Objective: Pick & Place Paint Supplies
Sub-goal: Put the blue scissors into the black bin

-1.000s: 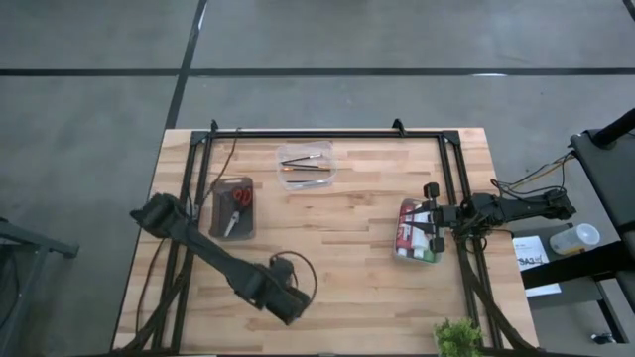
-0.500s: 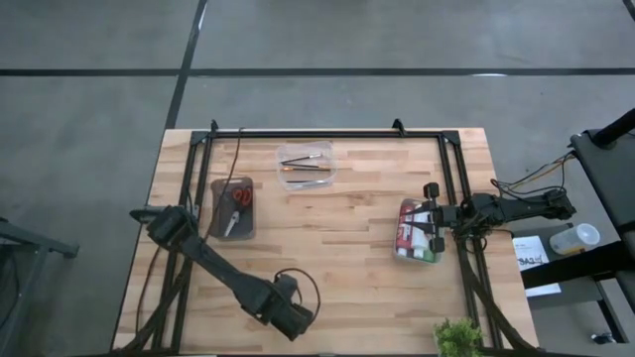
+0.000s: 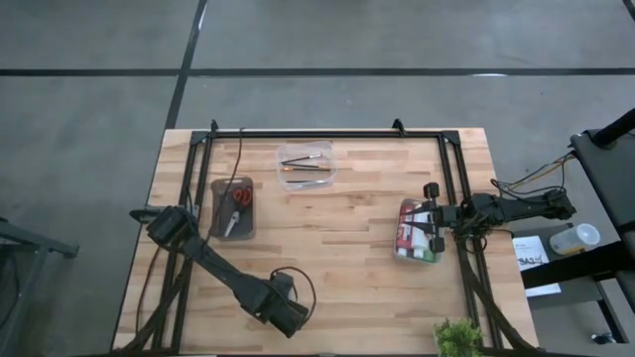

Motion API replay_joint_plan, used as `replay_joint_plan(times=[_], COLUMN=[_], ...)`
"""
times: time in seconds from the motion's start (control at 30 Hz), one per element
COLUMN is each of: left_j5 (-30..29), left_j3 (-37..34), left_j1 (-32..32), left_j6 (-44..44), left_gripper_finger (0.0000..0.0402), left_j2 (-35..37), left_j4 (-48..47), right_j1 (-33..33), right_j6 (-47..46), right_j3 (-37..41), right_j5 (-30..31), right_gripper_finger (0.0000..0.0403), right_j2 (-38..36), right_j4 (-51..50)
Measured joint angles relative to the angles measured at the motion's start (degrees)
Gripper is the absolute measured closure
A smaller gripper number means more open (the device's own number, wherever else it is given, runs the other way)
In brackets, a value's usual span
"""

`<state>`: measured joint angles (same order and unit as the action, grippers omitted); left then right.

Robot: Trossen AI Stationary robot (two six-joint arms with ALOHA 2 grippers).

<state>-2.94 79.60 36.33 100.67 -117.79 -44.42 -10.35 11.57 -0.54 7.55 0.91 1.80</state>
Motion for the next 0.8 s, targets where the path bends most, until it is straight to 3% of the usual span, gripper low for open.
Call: replay_joint_plan(times=[0.23, 0.43, 0.6, 0.8], left_j5=[0.07, -1.61, -1.48, -1.29], left_j3=[-0.33, -0.75, -3.14, -3.97], left_j1=[-1.23, -3.63, -5.64, -6.44], left_j6=[-2.56, -4.76, -4.92, -6.83], left_gripper_finger=[0.0200, 0.0246, 0.0285, 0.0295], left_j2=[0.34, 0.63, 1.04, 1.13], left_j4=[-7.91, -16.34, -15.11, -14.30], right_j1=[0.00, -0.02, -0.01, 0.00], right_j6=[0.00, 0.00, 0.00, 0.00], right_j3=[0.00, -0.02, -0.02, -0.02], right_j5=[0.00, -0.02, 0.00, 0.00], right_gripper_finger=[0.0312, 0.0312, 0.0312, 0.0312], right_j2=[0.00, 0.02, -0.03, -0.02], right_j4=[0.00, 0.01, 0.04, 0.02])
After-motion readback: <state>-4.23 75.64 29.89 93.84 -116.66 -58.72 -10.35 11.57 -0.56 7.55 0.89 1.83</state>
